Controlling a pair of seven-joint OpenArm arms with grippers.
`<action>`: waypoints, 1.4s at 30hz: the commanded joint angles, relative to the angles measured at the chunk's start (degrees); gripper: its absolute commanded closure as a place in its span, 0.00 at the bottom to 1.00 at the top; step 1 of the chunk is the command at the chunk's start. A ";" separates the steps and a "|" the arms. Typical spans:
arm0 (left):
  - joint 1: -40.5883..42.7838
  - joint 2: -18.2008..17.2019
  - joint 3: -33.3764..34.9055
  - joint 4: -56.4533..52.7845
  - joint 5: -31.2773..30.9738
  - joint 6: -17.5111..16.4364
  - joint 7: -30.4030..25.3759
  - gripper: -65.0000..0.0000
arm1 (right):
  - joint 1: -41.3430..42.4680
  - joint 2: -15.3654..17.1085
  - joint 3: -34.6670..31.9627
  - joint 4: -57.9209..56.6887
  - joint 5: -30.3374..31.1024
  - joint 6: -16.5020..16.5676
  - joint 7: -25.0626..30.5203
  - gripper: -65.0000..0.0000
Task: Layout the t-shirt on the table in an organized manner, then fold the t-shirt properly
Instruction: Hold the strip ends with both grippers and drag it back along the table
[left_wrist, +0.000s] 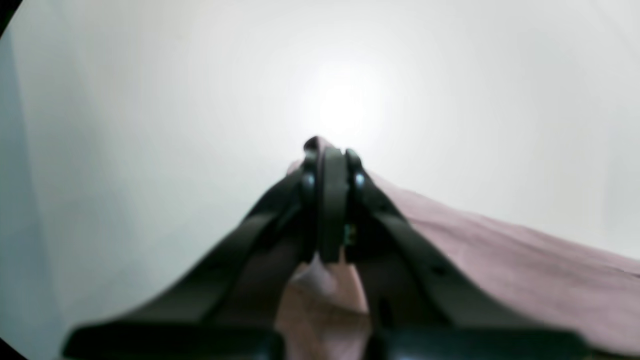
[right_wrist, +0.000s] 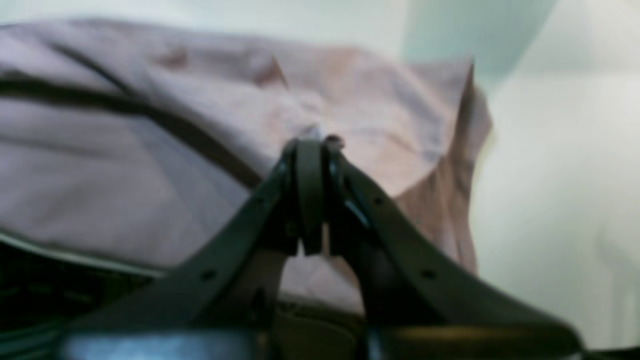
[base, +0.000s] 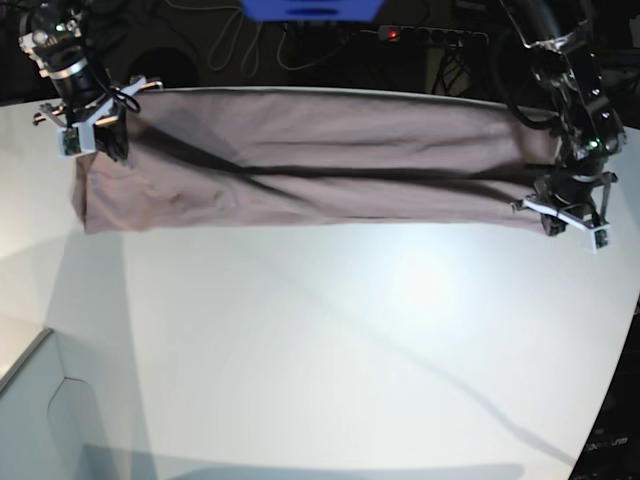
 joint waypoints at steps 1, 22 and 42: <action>-0.78 -0.87 -0.17 0.97 -0.50 0.13 -1.38 1.00 | -0.62 0.22 0.20 1.08 1.32 0.07 1.75 1.00; -0.25 -0.96 -0.17 1.23 -0.50 0.13 -1.47 1.00 | 1.31 -0.31 -2.35 -7.18 0.97 0.07 1.84 1.00; -5.08 -1.58 -6.14 -1.06 -0.14 -9.98 -1.38 1.00 | 2.19 0.83 -2.61 -10.26 0.97 0.07 1.84 1.00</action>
